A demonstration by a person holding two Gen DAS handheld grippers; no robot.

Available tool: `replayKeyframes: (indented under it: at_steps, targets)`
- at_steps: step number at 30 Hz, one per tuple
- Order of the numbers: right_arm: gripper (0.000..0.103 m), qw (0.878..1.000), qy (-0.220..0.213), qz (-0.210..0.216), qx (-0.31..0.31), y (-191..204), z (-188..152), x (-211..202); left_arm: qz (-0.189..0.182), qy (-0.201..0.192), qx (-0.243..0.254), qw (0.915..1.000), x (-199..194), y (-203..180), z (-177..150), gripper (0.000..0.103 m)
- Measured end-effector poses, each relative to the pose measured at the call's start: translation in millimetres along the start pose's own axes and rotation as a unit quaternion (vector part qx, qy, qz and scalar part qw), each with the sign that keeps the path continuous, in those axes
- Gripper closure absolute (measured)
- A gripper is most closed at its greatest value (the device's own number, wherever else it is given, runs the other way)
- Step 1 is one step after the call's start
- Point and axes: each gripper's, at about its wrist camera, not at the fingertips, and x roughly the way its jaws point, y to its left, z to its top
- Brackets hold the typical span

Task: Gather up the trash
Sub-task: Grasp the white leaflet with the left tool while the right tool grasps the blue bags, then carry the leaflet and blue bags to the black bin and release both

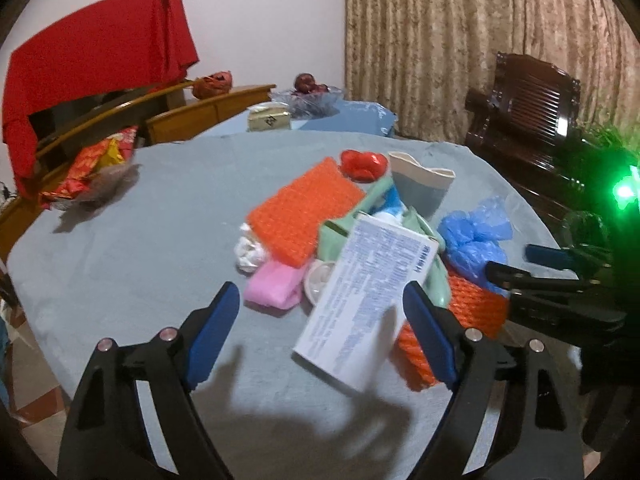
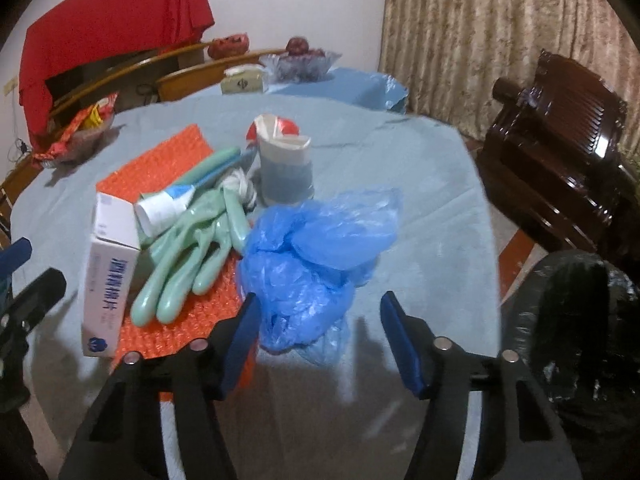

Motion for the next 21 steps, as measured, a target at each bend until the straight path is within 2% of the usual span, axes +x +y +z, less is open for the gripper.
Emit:
replayKeyframes:
  at_steps: [1, 2, 6, 12, 13, 14, 18, 21]
  targets:
    - [0.052, 1.000, 0.003, 0.001, 0.000, -0.6, 0.5, 2.7, -0.004, 0.002, 0.003, 1.0000, 3.4, -2.4, -0.7, 0.021]
    - [0.061, 1.000, 0.008, 0.008, 0.001, -1.3, 1.2, 6.8, -0.007, 0.007, 0.007, 0.9999, 8.7, -5.8, -1.8, 0.020]
    - [0.071, 0.999, 0.012, 0.041, 0.002, -8.3, 2.3, 7.6, -0.020, 0.021, 0.012, 0.9995, 25.0, -11.9, -3.4, 0.017]
    - [0.087, 0.999, 0.001, 0.041, 0.016, -19.7, 7.6, -7.0, -0.030, 0.040, 0.014, 0.9987, 45.7, -13.0, -4.0, 0.017]
    - [0.090, 0.999, 0.000, 0.042, 0.014, -19.4, 8.8, -8.1, -0.037, 0.042, 0.009, 0.9984, 48.0, -11.2, -4.0, 0.019]
    - [0.097, 0.999, -0.003, 0.043, 0.011, -18.8, 8.9, -9.5, -0.048, 0.046, 0.004, 0.9978, 50.3, -9.7, -4.4, 0.031]
    - [0.099, 0.999, -0.002, 0.043, 0.003, -16.5, 6.6, -11.9, -0.066, 0.048, 0.001, 0.9967, 49.0, -9.7, -6.3, 0.037]
    - [0.097, 0.999, 0.006, 0.035, 0.004, -17.2, 5.8, -7.1, -0.060, 0.041, -0.003, 0.9973, 41.0, -10.9, -7.9, 0.040]
